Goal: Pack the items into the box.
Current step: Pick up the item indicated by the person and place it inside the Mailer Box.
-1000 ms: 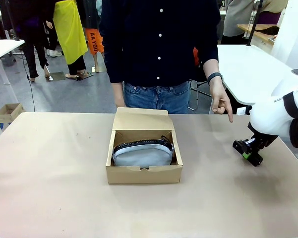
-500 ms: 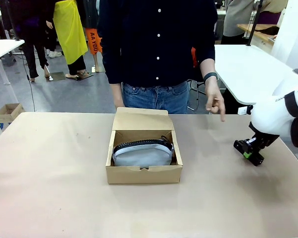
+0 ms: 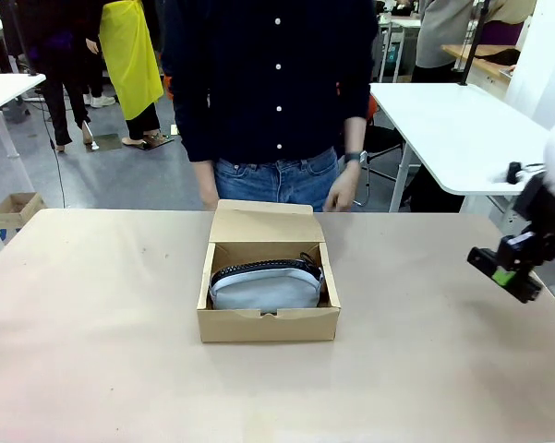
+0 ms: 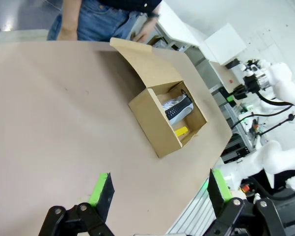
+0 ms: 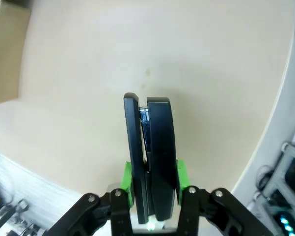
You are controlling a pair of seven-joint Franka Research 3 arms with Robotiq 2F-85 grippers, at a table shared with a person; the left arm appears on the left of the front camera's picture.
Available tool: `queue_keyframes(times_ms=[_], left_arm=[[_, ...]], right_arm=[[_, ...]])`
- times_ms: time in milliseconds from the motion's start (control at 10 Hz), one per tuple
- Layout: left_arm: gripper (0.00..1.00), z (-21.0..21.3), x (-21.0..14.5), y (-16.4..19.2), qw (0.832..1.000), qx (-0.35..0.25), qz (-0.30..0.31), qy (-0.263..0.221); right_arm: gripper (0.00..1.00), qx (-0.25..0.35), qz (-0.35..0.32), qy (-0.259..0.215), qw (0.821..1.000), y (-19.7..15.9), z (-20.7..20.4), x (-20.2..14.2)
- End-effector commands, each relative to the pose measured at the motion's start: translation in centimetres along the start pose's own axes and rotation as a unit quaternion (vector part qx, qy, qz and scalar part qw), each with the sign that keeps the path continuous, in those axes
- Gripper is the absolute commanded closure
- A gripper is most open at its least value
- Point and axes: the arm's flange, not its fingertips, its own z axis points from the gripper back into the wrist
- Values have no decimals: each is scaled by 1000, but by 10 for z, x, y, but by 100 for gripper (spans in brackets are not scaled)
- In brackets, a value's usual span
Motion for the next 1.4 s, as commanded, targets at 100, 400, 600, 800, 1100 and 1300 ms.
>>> queue_keyframes(times_ms=[100, 400, 600, 800, 1100, 1300], left_arm=[[0, -1, -1, -4, 1000, -7, 3, -9], [0, -1, -1, -4, 1000, -7, 3, -9], [0, -1, -1, -4, 1000, -7, 3, -9], [0, -1, -1, -4, 1000, -7, 3, -9], [0, -1, -1, -4, 1000, -7, 3, -9], [0, -1, -1, -4, 1000, -7, 3, -9]], right_arm=[[62, 0, 0, 0, 1000, 0, 0, 0], [59, 12, -15, -2, 1000, 2, 16, -12], [59, -80, 66, -55, 993, 58, 36, 21], [59, -126, 205, -82, 967, 131, 45, 68], [59, -131, 415, -99, 895, 255, 34, 120], [59, -106, 525, -99, 839, 320, 12, 128]])
